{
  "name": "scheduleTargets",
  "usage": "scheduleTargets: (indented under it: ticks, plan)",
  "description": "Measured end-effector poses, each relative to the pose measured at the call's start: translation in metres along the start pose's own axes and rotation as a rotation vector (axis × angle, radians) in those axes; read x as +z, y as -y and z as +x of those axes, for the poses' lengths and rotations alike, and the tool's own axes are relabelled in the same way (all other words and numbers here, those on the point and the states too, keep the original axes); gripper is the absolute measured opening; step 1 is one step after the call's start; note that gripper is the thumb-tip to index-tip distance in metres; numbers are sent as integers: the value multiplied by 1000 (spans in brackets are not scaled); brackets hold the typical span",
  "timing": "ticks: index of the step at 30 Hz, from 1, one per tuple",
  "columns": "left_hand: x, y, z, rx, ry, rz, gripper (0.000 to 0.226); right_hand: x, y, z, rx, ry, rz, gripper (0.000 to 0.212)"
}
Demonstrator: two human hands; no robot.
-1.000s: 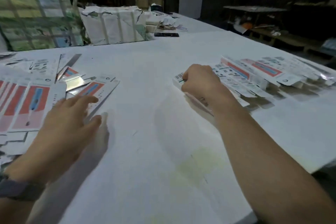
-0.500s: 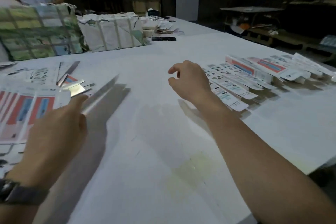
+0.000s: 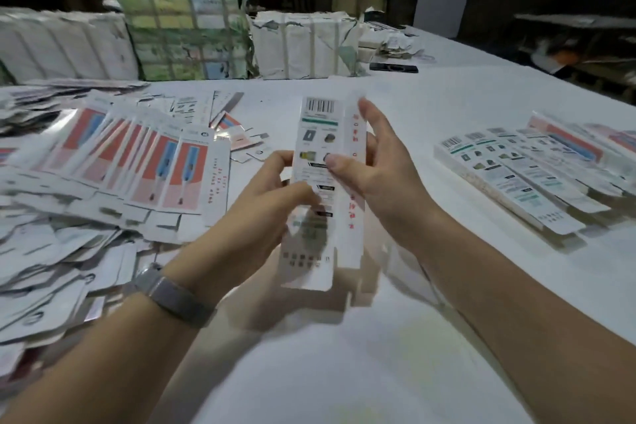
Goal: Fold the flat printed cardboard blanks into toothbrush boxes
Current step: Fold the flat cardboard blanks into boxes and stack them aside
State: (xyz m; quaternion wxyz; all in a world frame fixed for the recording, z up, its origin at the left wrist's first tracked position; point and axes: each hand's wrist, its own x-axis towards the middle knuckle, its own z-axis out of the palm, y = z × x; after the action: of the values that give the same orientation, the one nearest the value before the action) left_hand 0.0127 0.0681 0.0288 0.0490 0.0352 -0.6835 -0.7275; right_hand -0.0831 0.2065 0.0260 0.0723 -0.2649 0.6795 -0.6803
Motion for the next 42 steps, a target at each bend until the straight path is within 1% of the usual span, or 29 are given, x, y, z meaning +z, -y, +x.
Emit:
scheduleTargets:
  ticks: [2,4,7,9,10,12,14,17,18,21,24,26,27,29,30,31,32,33,36,37,38,39,40,41,42]
  plan:
    - [2,-1,-2,55,-36,-38,29,7,-2,-3,7,72,63,86]
    - [3,-2,-3,98,-72,-78,26,12,-5,-5,-12,103,87,87]
    - [4,-1,-4,84,-88,-173,26,11,-5,-4,-13,155,76,92]
    - [4,0,-5,23,-82,-241,30,9,-6,-3,1,196,8,90]
    - [4,0,-5,-17,-68,-265,32,9,-6,-3,-1,207,-67,87]
    - [1,-1,-6,-96,13,-348,42,9,-6,-3,-12,203,-229,84]
    - [-2,-1,-5,-131,66,-391,53,7,-6,-1,-18,181,-302,83]
    - [-1,2,-4,-79,52,-328,52,0,-3,1,-76,141,-398,85]
    - [0,3,-3,-60,68,-309,53,-1,-2,1,-103,121,-429,83]
    - [-1,6,0,-48,145,-317,49,-6,2,2,-188,30,-498,66]
    - [-3,5,3,-85,171,-354,55,-6,2,2,-251,-49,-593,47]
    - [-5,5,3,-67,134,-328,60,-3,-1,1,-263,-37,-553,42]
    - [-5,4,1,-58,106,-326,58,-1,-3,0,-266,-20,-523,40]
    - [-6,6,-1,-37,93,-323,43,0,-4,1,-259,6,-476,34]
    - [-6,7,0,-24,110,-318,38,0,-4,2,-251,9,-464,29]
    - [-6,7,1,-21,138,-321,38,-1,-2,3,-241,11,-454,24]
    - [-6,8,3,-19,160,-320,42,-2,-1,4,-230,18,-437,19]
    - [-6,7,3,-14,178,-320,44,-4,0,5,-221,32,-411,17]
    - [-11,6,3,12,274,-310,38,-9,2,6,-204,88,-336,17]
    - [-10,5,8,-7,264,-272,39,-10,3,6,-195,108,-336,18]
    - [-7,3,13,-30,215,-182,41,-11,4,6,-187,126,-349,19]
    - [-5,1,17,-14,182,-72,43,-11,5,6,-184,137,-371,21]
    - [-7,3,19,50,160,14,46,-11,6,6,-181,144,-391,23]
    - [-5,4,23,124,172,30,54,-11,8,6,-175,147,-399,24]
    - [-3,5,29,175,176,58,78,-10,10,5,-172,149,-395,24]
